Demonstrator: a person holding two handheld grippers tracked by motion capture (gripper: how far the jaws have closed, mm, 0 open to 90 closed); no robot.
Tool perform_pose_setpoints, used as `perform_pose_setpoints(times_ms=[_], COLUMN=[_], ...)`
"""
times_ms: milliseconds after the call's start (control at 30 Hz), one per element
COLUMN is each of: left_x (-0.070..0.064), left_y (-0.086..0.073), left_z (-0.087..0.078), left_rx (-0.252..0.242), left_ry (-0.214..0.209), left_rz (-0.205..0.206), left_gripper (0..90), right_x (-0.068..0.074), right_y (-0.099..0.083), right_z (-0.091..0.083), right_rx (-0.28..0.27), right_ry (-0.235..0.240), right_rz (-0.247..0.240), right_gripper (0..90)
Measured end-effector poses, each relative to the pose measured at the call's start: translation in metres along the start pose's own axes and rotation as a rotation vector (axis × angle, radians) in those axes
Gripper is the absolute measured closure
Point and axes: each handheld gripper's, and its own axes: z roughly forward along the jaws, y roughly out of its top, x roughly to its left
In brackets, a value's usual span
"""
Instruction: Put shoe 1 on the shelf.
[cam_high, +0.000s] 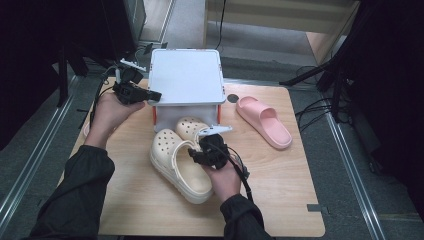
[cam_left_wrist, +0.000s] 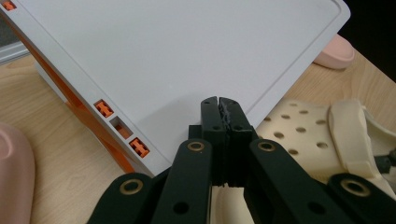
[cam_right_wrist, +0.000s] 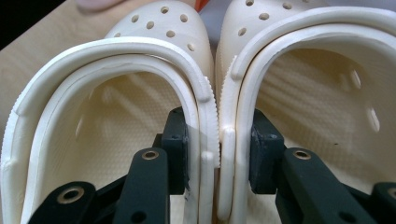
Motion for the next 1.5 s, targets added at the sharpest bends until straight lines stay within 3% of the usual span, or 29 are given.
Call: perform_pose_setpoints(times_ms=[233, 500, 900, 1167, 1300, 1500], left_x=[0.0, 0.0, 0.001, 0.001, 0.001, 0.0], left_y=[0.0, -0.001, -0.001, -0.001, -0.002, -0.002], left_z=[0.0, 0.0, -0.001, -0.001, -0.001, -0.001], left_rx=[0.0, -0.003, 0.002, -0.003, -0.005, -0.008], left_ry=[0.001, -0.002, 0.002, 0.0, -0.002, 0.005], left_rz=[0.002, -0.005, -0.003, -0.003, -0.007, -0.005], left_gripper=[89.3, 89.4, 89.4, 89.4, 89.4, 89.4], right_x=[-0.018, -0.036, -0.04, -0.039, -0.041, -0.037], right_y=[0.031, 0.045, 0.046, 0.041, 0.039, 0.033], right_z=[0.02, 0.042, 0.064, 0.079, 0.079, 0.078], right_rx=[-0.041, -0.07, -0.133, -0.125, -0.136, -0.134], right_ry=[-0.054, -0.11, -0.158, -0.195, -0.184, -0.183], right_rz=[0.006, 0.052, 0.115, 0.132, 0.145, 0.092], right_gripper=[66.2, 66.2, 66.0, 65.3, 65.0, 57.4])
